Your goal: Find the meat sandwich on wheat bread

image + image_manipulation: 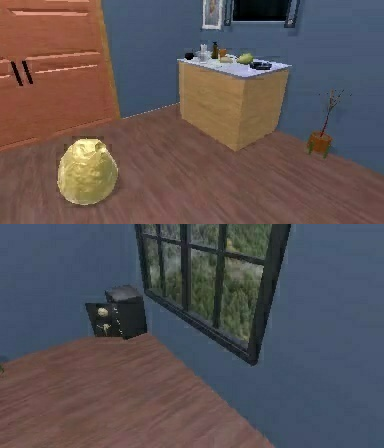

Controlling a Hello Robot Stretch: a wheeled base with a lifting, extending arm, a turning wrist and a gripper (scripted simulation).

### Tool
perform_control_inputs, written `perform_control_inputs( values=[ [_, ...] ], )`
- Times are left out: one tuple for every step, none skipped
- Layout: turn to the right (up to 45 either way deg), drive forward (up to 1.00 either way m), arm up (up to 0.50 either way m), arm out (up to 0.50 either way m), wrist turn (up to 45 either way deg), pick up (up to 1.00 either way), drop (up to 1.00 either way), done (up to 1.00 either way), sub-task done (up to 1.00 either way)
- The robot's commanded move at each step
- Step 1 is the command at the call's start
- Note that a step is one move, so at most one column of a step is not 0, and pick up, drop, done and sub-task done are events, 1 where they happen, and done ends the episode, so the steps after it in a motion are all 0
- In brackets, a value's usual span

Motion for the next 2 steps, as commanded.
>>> perform_control_inputs(
  values=[
    [0.0, 1.00, 0.00, 0.00, 0.0, 0.00, 0.00, 0.00, 0.00],
    [0.0, 0.45, 0.00, 0.00, 0.0, 0.00, 0.00, 0.00, 0.00]
  ],
)
